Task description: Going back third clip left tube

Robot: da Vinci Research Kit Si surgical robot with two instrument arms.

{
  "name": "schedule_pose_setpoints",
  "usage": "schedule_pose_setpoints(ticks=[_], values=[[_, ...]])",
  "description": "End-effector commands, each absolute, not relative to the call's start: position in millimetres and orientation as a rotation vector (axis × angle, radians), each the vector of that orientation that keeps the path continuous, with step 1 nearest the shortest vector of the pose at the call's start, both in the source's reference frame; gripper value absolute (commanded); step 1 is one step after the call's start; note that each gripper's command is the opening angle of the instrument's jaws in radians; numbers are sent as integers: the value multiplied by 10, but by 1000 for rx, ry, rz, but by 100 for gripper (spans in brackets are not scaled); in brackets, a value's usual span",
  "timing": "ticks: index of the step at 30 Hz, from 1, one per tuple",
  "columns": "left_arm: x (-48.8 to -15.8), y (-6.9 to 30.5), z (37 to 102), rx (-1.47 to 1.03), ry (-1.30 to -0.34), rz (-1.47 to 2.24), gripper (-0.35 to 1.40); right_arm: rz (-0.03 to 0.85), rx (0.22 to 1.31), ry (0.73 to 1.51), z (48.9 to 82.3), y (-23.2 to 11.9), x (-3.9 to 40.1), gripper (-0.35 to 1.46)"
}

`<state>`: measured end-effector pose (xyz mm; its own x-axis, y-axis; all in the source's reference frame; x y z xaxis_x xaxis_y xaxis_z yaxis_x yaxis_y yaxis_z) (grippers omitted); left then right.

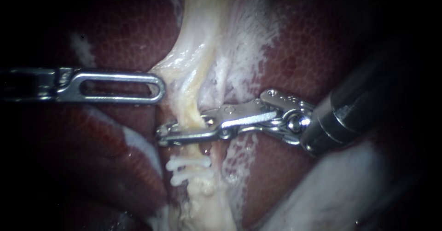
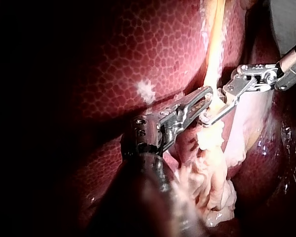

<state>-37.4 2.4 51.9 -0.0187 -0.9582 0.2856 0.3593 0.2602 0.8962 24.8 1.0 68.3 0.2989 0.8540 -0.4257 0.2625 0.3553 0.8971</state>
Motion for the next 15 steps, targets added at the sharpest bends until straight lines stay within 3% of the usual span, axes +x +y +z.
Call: schedule_pose_setpoints(ticks=[1, 2, 6, 10, 15], values=[[-374, 24, 520, 708, -1110, -1200, -35, 546, 1186, 1246, 681, 7, 249, -22], [-374, 24, 520, 708, -1110, -1200, -35, 545, 1186, 1246, 680, 6, 249, -5], [-374, 23, 520, 708, -1110, -1200, -35, 514, 1157, 1265, 674, 1, 255, 38], [-374, 23, 520, 708, -1110, -1200, -35, 432, 1083, 1312, 673, 1, 264, 51], [-374, 23, 519, 707, -1110, -1200, -35, 340, 1000, 1360, 675, 3, 267, 54]])
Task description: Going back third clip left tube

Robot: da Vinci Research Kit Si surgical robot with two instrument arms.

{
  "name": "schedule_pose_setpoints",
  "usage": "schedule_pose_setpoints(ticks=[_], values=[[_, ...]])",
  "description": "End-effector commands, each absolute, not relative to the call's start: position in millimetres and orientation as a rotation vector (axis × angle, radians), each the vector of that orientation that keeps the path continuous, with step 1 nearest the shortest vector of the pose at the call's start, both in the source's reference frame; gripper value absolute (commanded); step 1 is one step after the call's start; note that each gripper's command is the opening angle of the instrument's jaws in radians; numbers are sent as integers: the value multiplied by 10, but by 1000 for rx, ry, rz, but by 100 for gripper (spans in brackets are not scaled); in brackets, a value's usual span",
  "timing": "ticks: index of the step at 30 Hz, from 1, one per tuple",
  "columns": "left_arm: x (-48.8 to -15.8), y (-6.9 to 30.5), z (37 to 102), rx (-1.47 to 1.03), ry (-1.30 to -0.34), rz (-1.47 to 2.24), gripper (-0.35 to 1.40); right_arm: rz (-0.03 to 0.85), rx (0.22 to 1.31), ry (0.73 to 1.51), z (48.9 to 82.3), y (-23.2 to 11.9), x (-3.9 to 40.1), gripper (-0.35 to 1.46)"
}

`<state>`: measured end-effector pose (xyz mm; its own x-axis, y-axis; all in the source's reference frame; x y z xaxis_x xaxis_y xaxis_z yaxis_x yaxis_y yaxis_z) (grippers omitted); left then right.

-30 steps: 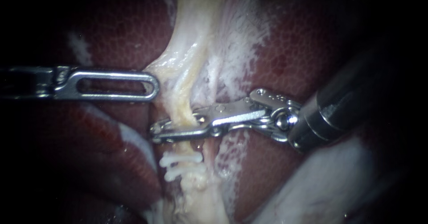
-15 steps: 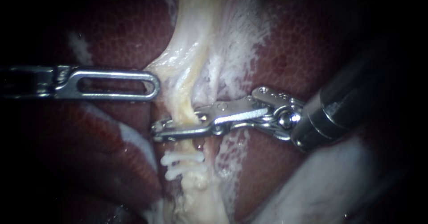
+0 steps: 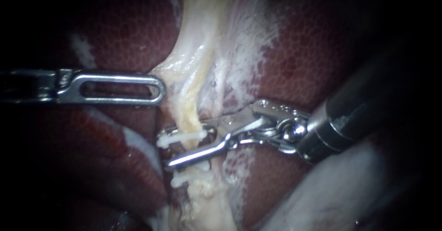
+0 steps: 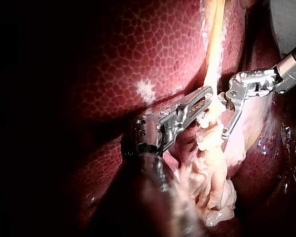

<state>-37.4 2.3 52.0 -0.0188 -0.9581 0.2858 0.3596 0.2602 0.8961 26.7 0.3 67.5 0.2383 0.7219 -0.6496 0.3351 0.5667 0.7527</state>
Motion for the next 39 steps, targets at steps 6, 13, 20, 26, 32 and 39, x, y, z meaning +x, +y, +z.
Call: schedule_pose_setpoints(ticks=[6, 13, 20, 26, 32, 39], values=[[-374, 23, 519, 707, -1110, -1201, -35, 286, 890, 1395, 680, 7, 266, 57], [-374, 23, 519, 707, -1110, -1201, -35, 256, 837, 1409, 685, 9, 255, 56], [-374, 22, 518, 707, -1110, -1201, -35, 241, 765, 1418, 690, 13, 247, 58], [-374, 22, 518, 707, -1110, -1200, -35, 240, 766, 1418, 690, 13, 238, 59], [-374, 23, 518, 707, -1110, -1201, -35, 238, 767, 1418, 688, 10, 239, 59], [-375, 23, 519, 707, -1110, -1201, -35, 239, 766, 1418, 688, 9, 241, 59]])
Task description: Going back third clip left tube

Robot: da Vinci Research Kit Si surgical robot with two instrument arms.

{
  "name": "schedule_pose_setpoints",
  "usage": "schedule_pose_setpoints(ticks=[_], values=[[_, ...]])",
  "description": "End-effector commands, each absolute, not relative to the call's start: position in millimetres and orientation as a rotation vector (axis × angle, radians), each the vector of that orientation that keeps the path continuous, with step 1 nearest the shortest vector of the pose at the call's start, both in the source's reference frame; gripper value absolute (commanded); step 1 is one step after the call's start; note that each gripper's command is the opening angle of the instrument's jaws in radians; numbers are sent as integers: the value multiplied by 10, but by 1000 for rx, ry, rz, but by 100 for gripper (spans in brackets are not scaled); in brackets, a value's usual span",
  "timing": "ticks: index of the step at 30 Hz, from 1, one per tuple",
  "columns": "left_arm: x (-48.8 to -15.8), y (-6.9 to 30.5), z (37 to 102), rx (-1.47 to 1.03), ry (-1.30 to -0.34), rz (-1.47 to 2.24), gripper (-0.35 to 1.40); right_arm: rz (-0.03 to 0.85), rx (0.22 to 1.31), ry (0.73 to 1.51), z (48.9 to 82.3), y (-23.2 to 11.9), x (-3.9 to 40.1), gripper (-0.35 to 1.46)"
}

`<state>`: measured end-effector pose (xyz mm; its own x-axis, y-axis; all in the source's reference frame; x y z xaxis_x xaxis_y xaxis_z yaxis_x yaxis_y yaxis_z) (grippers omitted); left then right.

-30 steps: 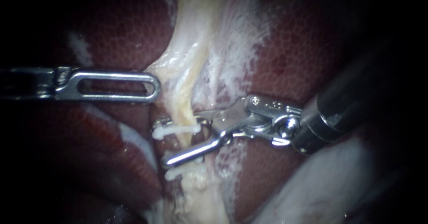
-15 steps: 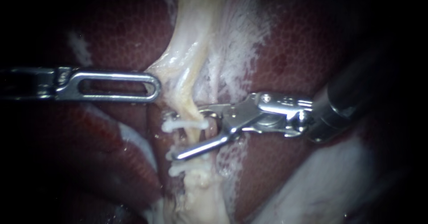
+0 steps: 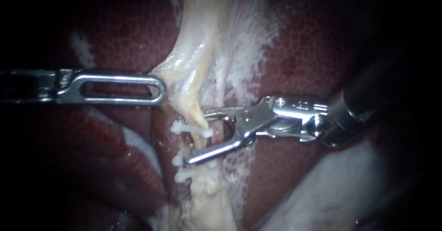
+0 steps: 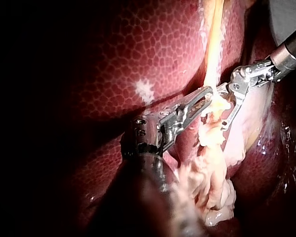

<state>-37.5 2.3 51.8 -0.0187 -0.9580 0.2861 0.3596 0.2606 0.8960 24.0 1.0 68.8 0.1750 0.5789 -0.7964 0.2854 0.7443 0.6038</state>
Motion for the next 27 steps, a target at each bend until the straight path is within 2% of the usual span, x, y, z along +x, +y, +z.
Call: schedule_pose_setpoints(ticks=[1, 12, 24, 27], values=[[-376, 22, 519, 706, -1110, -1201, -35, 233, 772, 1419, 688, 9, 244, 59], [-376, 22, 519, 705, -1110, -1201, -35, 180, 813, 1431, 681, -9, 274, 59], [-378, 21, 520, 704, -1111, -1202, -35, 190, 807, 1428, 692, -7, 291, 60], [-378, 21, 520, 704, -1111, -1202, -35, 157, 776, 1440, 694, -5, 291, 60]])
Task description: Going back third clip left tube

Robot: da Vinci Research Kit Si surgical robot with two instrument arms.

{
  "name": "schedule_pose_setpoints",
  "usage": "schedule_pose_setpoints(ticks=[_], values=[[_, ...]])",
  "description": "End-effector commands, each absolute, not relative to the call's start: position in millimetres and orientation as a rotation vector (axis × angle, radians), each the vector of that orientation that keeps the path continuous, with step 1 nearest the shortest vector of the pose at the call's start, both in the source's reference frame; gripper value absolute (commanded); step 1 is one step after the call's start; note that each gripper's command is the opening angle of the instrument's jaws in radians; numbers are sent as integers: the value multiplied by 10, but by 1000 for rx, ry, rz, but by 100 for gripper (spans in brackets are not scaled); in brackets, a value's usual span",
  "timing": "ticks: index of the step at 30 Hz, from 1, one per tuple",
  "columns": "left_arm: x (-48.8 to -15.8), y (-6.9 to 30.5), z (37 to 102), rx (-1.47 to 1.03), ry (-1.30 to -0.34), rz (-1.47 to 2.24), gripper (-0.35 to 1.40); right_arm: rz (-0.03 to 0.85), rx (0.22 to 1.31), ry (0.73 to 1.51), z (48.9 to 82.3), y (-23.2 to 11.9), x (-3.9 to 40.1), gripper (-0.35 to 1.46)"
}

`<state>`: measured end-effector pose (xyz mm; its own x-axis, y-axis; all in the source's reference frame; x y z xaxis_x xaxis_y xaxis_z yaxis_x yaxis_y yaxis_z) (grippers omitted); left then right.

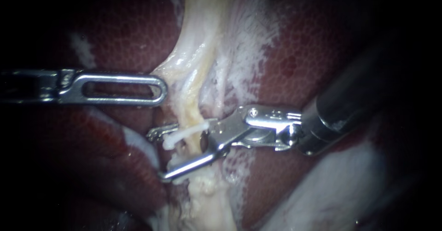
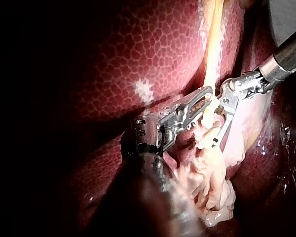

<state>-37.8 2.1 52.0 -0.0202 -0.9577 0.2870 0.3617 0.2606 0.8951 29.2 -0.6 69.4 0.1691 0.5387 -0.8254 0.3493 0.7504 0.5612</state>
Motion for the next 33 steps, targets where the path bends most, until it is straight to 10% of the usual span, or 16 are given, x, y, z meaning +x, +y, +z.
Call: schedule_pose_setpoints(ticks=[1, 33], values=[[-378, 21, 520, 704, -1111, -1202, -35, 148, 768, 1443, 695, -5, 290, 60], [-376, 21, 520, 706, -1111, -1200, -35, 193, 666, 1433, 669, 28, 165, 60]])
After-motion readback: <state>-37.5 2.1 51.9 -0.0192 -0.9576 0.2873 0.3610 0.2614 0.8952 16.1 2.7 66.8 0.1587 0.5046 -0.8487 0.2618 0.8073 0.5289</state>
